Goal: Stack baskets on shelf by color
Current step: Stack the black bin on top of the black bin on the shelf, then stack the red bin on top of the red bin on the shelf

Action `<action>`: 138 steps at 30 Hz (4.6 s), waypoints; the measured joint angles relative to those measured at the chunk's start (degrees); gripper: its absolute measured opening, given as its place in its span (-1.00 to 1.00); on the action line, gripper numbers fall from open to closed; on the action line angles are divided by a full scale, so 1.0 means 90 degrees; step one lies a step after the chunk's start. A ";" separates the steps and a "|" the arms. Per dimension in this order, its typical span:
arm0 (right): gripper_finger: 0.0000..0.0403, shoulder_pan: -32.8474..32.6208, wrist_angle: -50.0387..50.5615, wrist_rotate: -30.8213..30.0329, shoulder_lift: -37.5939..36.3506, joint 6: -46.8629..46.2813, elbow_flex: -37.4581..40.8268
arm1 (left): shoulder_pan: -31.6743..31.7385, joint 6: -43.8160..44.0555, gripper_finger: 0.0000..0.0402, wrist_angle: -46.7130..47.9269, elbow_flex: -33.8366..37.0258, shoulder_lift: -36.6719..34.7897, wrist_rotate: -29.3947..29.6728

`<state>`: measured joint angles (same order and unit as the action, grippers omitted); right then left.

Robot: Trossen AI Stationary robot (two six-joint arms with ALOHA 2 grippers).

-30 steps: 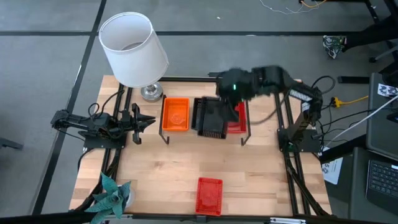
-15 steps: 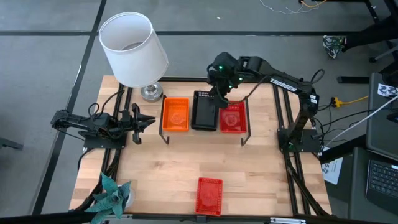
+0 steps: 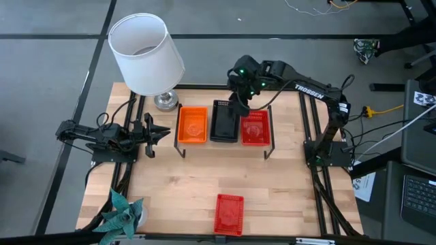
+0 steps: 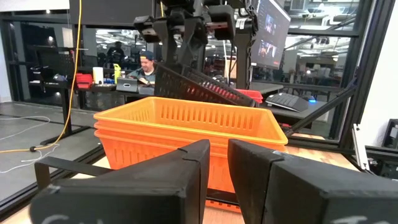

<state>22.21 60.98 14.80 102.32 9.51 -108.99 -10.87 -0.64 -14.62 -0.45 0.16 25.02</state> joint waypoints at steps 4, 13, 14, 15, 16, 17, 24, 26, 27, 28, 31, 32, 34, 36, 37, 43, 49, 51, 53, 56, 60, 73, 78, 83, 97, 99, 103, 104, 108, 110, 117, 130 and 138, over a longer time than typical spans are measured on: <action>-0.29 0.0003 0.0031 0.0058 -0.0019 -0.0026 -0.0025 | 0.0000 0.0000 -0.75 0.0000 -0.0002 0.0000 -0.0001; -0.26 0.0001 0.0198 0.0719 -0.0036 0.0040 -0.0136 | 0.0000 0.0000 -0.75 0.0001 0.0000 -0.0002 0.0000; -0.27 0.0003 0.0162 0.0556 -0.0036 0.0061 -0.0136 | 0.0000 0.0000 -0.75 0.0001 -0.0001 -0.0001 -0.0001; -0.28 0.0003 0.0090 0.0385 -0.0036 0.0004 -0.0136 | 0.0000 0.0000 -0.75 0.0001 -0.0002 -0.0001 -0.0001; -0.28 0.0003 0.0025 0.0293 -0.0036 -0.0067 -0.0144 | 0.0001 0.0000 -0.75 0.0000 -0.0001 -0.0001 0.0000; -0.29 0.0003 0.0025 0.0314 -0.0055 -0.0196 -0.0177 | 0.0000 0.0000 -0.75 0.0001 0.0000 0.0001 -0.0001; -0.35 -0.1068 0.0497 0.2381 -0.0296 -0.1061 -0.0243 | 0.0000 0.0000 -0.75 0.0000 0.0000 -0.0001 0.0002; -0.36 -0.1594 0.0877 0.2277 -0.0296 -0.1054 -0.0243 | 0.0000 0.0000 -0.75 0.0001 -0.0002 0.0001 -0.0001; -0.37 -0.1886 0.1116 0.2087 -0.0296 -0.1059 -0.0243 | 0.0000 0.0000 -0.75 -0.0002 -0.0001 -0.0001 0.0002; -0.37 -0.2167 0.1347 0.1849 -0.0296 -0.1072 -0.0243 | 0.0001 0.0000 -0.75 0.0001 -0.0001 0.0000 0.0000; -0.37 -0.3083 0.1418 0.0827 -0.0278 -0.1452 -0.0136 | 0.0000 0.0000 -0.75 0.0001 -0.0002 0.0000 0.0001; -0.37 -0.3375 0.1301 0.0496 -0.0271 -0.1668 -0.0031 | 0.0001 0.0000 -0.75 0.0001 -0.0001 0.0001 0.0000; -0.37 -0.3934 0.0913 -0.0013 -0.0262 -0.2116 0.0235 | 0.0000 0.0000 -0.75 0.0001 -0.0001 0.0000 0.0001; -0.37 -0.4417 0.0296 -0.0318 -0.0264 -0.2456 0.0623 | 0.0001 0.0000 -0.75 0.0001 0.0000 0.0000 0.0002; -0.37 -0.4651 -0.0079 -0.0441 -0.0265 -0.2585 0.0865 | 0.0000 0.0000 -0.75 0.0001 0.0000 -0.0002 0.0000; -0.37 -0.5663 -0.2723 -0.1814 -0.0255 -0.3747 0.2499 | 0.0000 0.0000 -0.75 0.0001 -0.0002 0.0000 0.0002; -0.37 -0.6092 -0.4837 -0.2415 -0.0255 -0.4635 0.3972 | 0.0000 0.0000 -0.75 0.0001 0.0000 -0.0002 0.0002; -0.37 -0.6204 -0.5042 -0.2658 -0.0253 -0.4726 0.4240 | 0.0000 0.0000 -0.75 0.0001 0.0000 0.0000 0.0001; -0.37 -0.6253 -0.5021 -0.3000 -0.0255 -0.4915 0.4456 | 0.0002 0.0000 -0.75 0.0001 -0.0002 0.0001 0.0002; -0.37 -0.6262 -0.4983 -0.3216 -0.0255 -0.5177 0.4754 | 0.0002 0.0000 -0.75 0.0001 -0.0001 0.0000 0.0002; -0.37 -0.6272 -0.4989 -0.3300 -0.0255 -0.5568 0.5170 | 0.0000 0.0000 -0.75 0.0001 -0.0001 0.0000 0.0002; -0.37 -0.6265 -0.5783 -0.3128 -0.0037 -0.5793 0.5688 | 0.0000 0.0000 -0.75 0.0001 -0.0001 -0.0001 0.0002; -0.37 -0.6265 -0.5999 -0.3145 0.0212 -0.5878 0.5685 | 0.0000 0.0000 -0.75 0.0003 -0.0002 0.0001 -0.0001; -0.52 -0.6265 -0.5999 -0.3083 0.0231 -0.6056 0.5637 | 0.0001 0.0000 -0.75 0.0001 0.0000 0.0000 0.0002; -0.98 -0.6267 -0.3408 -0.2822 0.0209 -0.5794 0.3278 | 0.0001 0.0000 -0.75 0.0001 0.0000 -0.0001 -0.0001; -0.98 -0.6268 -0.2553 -0.2834 0.0206 -0.5396 0.2513 | 0.0000 0.0000 -0.75 0.0001 0.0000 -0.0001 0.0002; -0.99 -0.6249 -0.0611 -0.3340 0.0195 -0.4652 0.0862 | 0.0001 0.0000 -0.75 0.0001 -0.0001 0.0000 0.0000; -0.99 -0.6234 -0.0147 -0.3553 0.0192 -0.4521 0.0488 | 0.0000 0.0000 -0.75 0.0001 -0.0002 0.0001 0.0001; -0.99 -0.6105 0.1553 -0.4342 0.0191 -0.4334 -0.1007 | 0.0002 0.0000 -0.75 0.0001 0.0000 -0.0002 -0.0001; -0.99 -0.6030 0.2249 -0.4770 0.0187 -0.4327 -0.1633 | 0.0000 0.0000 -0.75 0.0001 -0.0001 0.0001 0.0001; -0.99 -0.5555 0.3086 -0.5704 -0.0145 -0.3331 -0.2895 | 0.0000 0.0000 -0.75 0.0007 -0.0002 0.0001 -0.0001; -0.99 -0.3438 0.3239 -0.4977 -0.2200 -0.1881 -0.2645 | -0.0035 0.0000 -0.75 0.0088 0.0000 -0.0002 0.0002; -0.99 -0.3365 0.3234 -0.4682 -0.2630 -0.1502 -0.2637 | -0.0176 0.0000 -0.75 0.0103 -0.0002 0.0001 0.0002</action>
<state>-8.08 90.08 -27.33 78.65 -4.01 -132.73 -12.45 -0.64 -13.69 -0.47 0.16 25.04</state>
